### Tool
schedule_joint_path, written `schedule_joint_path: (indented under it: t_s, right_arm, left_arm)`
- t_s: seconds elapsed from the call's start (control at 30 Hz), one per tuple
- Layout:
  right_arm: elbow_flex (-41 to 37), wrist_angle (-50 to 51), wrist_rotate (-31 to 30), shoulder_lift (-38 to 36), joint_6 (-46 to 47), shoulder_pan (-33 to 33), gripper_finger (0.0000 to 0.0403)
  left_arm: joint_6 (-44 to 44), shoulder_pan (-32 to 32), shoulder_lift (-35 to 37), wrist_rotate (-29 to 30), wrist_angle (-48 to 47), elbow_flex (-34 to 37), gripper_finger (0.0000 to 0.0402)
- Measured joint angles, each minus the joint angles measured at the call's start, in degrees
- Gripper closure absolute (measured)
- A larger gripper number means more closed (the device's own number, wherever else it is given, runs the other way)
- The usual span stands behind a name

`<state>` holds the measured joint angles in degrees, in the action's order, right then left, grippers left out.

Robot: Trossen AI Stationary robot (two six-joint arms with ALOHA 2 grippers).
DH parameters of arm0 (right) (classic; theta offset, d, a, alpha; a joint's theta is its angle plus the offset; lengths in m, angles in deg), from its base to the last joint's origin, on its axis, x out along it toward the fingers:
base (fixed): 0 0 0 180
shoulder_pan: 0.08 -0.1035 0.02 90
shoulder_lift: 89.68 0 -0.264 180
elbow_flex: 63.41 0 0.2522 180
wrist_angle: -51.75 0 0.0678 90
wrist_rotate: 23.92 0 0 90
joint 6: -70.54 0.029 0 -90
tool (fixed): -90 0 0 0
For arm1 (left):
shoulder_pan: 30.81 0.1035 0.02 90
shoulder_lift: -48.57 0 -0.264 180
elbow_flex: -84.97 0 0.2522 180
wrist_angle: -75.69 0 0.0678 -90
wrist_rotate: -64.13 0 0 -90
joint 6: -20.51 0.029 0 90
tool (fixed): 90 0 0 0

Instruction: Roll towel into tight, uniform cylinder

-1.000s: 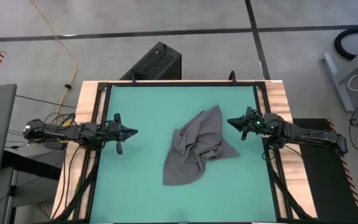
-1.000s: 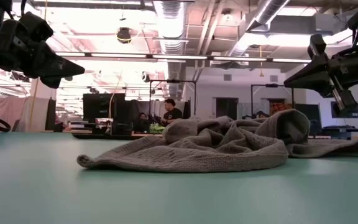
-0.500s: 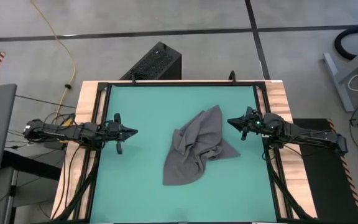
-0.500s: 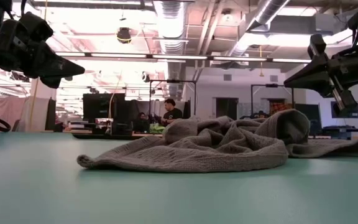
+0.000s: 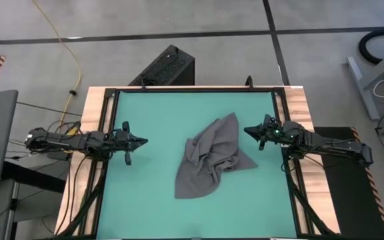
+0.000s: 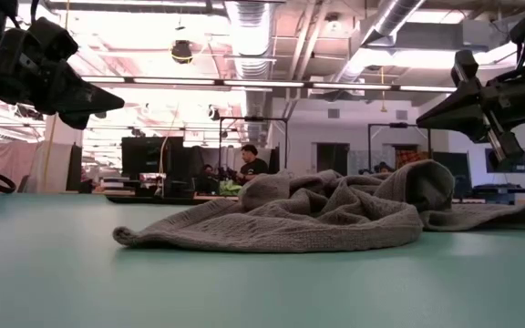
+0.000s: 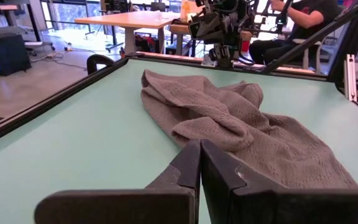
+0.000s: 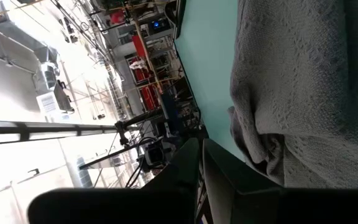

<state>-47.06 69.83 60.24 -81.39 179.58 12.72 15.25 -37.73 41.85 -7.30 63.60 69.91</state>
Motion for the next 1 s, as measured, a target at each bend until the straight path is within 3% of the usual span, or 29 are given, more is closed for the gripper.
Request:
schedule_joint_path:
  t_s: [0.53,0.77,0.87,1.0]
  right_arm:
    - [0.0,0.0,0.0,0.0,0.0,0.0,0.0353]
    - [0.0,0.0,0.0,0.0,0.0,0.0,0.0353]
    - [0.0,0.0,0.0,0.0,0.0,0.0,0.0353]
    - [-0.4,-2.7,-0.1,0.0,0.3,0.1,0.0353]
  left_arm:
    - [0.0,0.0,0.0,0.0,0.2,0.0,0.0401]
    - [-16.3,0.0,0.0,2.9,1.2,0.1,0.0401]
    - [-19.1,0.0,0.0,6.7,0.8,0.1,0.0401]
    - [-19.7,0.0,0.0,3.5,0.7,0.1,0.0401]
